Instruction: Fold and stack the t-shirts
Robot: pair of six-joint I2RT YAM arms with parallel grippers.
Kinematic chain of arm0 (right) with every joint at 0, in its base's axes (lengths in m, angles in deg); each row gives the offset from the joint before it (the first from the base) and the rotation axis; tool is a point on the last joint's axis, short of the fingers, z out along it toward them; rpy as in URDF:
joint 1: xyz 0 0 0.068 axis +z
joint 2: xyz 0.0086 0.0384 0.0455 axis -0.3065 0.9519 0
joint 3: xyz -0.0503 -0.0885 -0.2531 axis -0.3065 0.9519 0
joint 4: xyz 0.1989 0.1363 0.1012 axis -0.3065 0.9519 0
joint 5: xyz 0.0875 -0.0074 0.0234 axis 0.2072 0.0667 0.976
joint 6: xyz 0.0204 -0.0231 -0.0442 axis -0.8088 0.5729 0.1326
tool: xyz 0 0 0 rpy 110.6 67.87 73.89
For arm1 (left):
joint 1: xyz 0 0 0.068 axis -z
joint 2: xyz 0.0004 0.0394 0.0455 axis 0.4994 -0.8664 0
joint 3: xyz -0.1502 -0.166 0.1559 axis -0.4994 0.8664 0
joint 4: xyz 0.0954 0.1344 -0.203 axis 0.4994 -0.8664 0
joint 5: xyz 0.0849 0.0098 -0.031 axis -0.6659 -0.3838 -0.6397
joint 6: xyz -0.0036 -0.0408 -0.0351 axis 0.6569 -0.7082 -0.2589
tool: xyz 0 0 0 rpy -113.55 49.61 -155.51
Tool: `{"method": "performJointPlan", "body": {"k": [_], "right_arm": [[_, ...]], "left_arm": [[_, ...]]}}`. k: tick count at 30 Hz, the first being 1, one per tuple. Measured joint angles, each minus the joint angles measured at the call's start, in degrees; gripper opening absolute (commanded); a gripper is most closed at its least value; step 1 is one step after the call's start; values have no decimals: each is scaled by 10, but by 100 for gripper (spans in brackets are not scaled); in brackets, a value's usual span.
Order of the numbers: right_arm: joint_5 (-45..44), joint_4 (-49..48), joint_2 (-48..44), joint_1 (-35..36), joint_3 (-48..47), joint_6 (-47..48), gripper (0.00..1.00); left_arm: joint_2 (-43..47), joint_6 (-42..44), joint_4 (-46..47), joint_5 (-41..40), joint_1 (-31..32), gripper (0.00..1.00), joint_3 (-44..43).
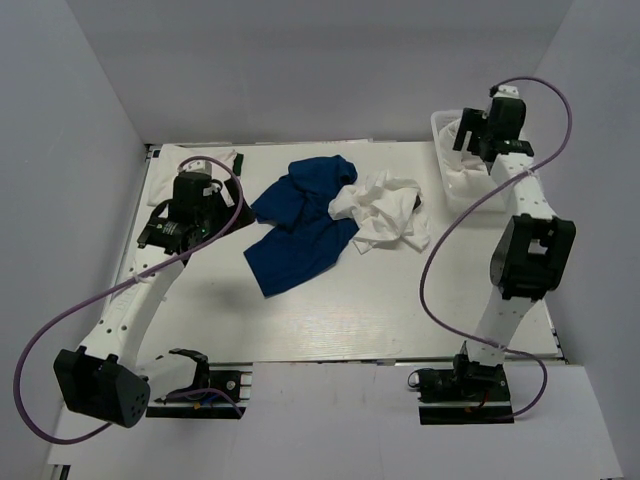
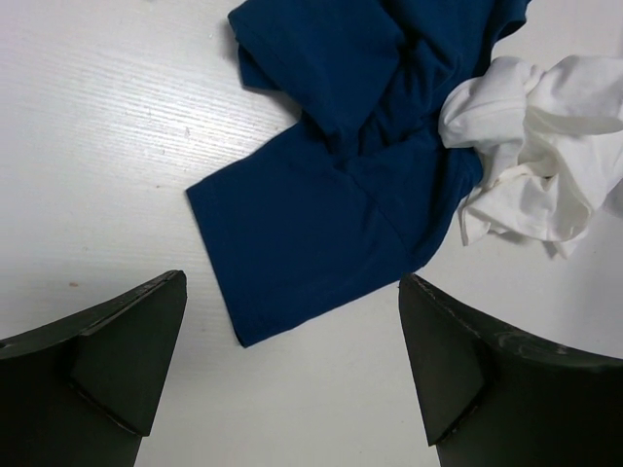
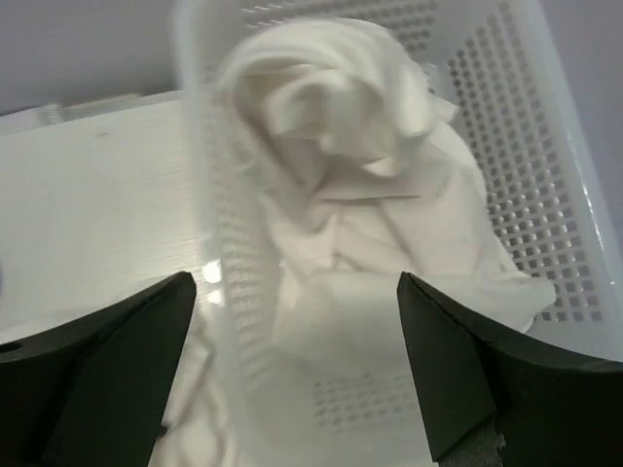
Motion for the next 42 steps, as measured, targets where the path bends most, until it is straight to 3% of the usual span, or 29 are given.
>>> {"method": "performJointPlan", "body": {"k": [4,9,14,20,21,23,24,27,31,35,42], "right_arm": [[4,-5,-145,76,90,10,90],[33,-18,-238,167,169,-7,90],[57,-26,-245,193,317,-63,90],[42,-21,-180,238,368,-121,90],[37,-29,-173,246,374,-128,87],[31,-40,-155,259,375,-134,67],[27,-46,-145,262,373,-138,40],[5,-44,-125,267,361,-156,0],[-13,-43,-150,270,350,-162,0],[-16,-42,-243,271,327,-157,0],[-87,-87,-332,262,125,-135,0]], "left_arm": [[0,1,-12,2,0,100,0],[10,-8,-8,7,0,100,18],[20,-17,-27,6,0,100,27],[21,-22,-46,5,0,100,27],[21,-22,-47,4,0,100,27],[24,-23,-48,4,0,100,27],[26,-24,-49,4,0,100,27],[30,-27,-56,3,0,100,27],[39,-27,-69,-2,0,100,28],[59,-26,-73,-8,0,100,28],[72,-27,-72,-12,0,100,28]]}}
